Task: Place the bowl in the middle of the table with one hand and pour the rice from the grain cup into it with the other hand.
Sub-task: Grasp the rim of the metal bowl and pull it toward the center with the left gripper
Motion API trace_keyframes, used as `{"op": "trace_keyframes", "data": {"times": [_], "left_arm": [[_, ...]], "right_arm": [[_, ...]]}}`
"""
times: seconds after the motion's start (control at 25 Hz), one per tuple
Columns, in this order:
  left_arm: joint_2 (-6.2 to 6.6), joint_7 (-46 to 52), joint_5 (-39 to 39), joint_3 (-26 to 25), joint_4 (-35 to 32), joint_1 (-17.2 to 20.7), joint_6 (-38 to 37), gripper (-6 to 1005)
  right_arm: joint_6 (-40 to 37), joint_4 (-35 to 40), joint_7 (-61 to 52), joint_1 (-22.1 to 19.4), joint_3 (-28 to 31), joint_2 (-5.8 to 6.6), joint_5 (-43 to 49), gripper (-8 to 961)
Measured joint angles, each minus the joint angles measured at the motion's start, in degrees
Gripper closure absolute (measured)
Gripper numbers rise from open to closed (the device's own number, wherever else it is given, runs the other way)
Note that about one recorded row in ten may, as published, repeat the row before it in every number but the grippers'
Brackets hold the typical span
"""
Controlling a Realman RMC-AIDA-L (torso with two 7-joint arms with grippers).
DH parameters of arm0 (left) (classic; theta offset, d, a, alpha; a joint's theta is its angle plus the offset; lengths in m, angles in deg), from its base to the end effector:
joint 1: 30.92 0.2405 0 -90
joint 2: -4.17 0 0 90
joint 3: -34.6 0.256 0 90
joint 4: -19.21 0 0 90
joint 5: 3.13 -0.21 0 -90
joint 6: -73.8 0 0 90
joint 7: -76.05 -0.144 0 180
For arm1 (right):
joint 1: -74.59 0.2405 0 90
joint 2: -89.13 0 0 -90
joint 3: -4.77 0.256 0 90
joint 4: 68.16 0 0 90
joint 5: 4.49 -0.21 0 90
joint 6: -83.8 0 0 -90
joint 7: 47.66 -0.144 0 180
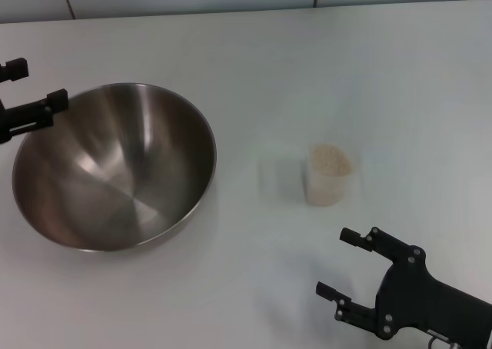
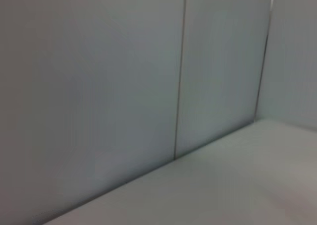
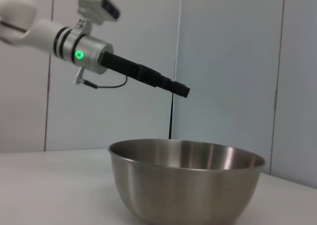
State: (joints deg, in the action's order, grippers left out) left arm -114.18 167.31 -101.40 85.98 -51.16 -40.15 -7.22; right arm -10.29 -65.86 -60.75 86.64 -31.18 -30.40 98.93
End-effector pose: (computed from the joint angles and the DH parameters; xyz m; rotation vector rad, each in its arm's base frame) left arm -0.2768 0.3019 0.0924 -2.3765 -0.5531 -0.5977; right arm 0.3189 0.1685 -0.0739 -2.4168 0.1834 0.8826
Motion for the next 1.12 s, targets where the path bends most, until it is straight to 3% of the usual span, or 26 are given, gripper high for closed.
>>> {"op": "trace_keyframes", "data": {"times": [0.08,0.2,0.28,0.32,0.48,1.12], "left_arm": [[-0.06,8.0,-7.7,0.4,-5.8,-2.5,0.9,182],[-0.04,12.7,-13.6,0.6,-7.6,-4.6,1.1,187],[-0.12,19.4,-26.2,1.5,-9.0,-9.1,1.1,191],[-0.12,19.4,-26.2,1.5,-9.0,-9.1,1.1,192],[-0.37,26.0,-42.2,7.0,-8.2,-14.8,1.6,199],[-0.40,27.1,-49.3,9.5,-2.1,-19.8,2.8,227]], "right_arm": [[0.0,0.1,0.0,0.0,0.0,0.00,0.0,200],[-0.1,0.1,0.0,0.1,0.0,0.00,0.0,201],[-0.1,0.1,0.0,0.1,0.0,0.00,0.0,201],[-0.1,0.1,0.0,0.1,0.0,0.00,0.0,201],[-0.2,0.1,0.0,0.1,0.0,0.04,0.0,201],[-0.2,0.2,0.0,0.2,0.0,0.09,0.0,201]]}}
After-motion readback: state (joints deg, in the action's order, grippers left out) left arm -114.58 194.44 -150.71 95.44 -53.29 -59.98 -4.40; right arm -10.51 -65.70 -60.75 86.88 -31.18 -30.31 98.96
